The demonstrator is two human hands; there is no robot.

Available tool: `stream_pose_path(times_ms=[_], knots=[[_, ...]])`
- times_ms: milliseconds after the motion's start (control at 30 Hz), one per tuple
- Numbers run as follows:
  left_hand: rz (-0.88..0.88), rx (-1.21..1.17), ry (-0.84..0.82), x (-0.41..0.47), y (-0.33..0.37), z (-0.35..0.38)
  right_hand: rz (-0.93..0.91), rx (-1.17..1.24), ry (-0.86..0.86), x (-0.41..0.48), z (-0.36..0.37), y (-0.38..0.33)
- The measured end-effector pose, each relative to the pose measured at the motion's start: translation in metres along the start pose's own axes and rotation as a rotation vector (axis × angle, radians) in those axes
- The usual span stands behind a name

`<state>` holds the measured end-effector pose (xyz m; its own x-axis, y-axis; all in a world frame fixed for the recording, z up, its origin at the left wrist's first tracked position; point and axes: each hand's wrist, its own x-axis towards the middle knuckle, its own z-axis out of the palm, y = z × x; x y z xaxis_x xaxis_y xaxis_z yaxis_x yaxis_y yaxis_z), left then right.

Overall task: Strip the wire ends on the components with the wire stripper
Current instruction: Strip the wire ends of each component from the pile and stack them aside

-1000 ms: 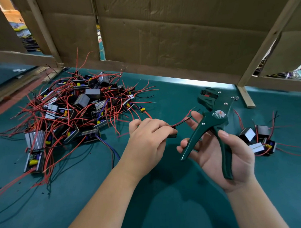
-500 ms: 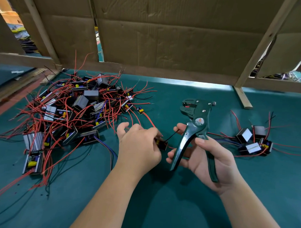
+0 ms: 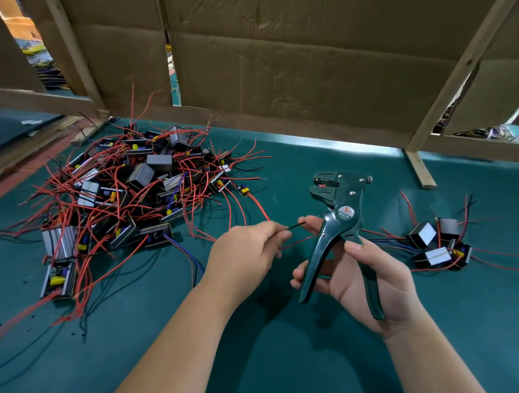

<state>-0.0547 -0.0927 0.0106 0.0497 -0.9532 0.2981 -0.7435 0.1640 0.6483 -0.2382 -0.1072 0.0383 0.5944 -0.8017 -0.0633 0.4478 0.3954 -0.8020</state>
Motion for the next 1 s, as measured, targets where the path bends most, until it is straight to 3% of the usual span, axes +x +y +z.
stream_pose_path(times_ms=[233, 333, 467, 733, 1000], knots=[[-0.018, -0.348, 0.242, 0.001, 0.006, 0.002, -0.037, -0.023, 0.044, -0.006, 0.002, -0.001], [-0.045, -0.457, 0.295, 0.003, 0.006, 0.000, 0.046, -0.010, -0.062, -0.011, 0.001, -0.001], [0.027, -0.427, 0.352, 0.002, 0.010, -0.006, 0.159, 0.014, -0.170, -0.013, 0.006, 0.005], [0.132, -0.308, 0.374, 0.003, 0.010, -0.011, 0.188, -0.003, -0.234, -0.013, 0.008, 0.004], [0.199, -0.261, 0.396, 0.003, 0.009, -0.015, 0.175, -0.079, -0.164, -0.013, 0.008, 0.006]])
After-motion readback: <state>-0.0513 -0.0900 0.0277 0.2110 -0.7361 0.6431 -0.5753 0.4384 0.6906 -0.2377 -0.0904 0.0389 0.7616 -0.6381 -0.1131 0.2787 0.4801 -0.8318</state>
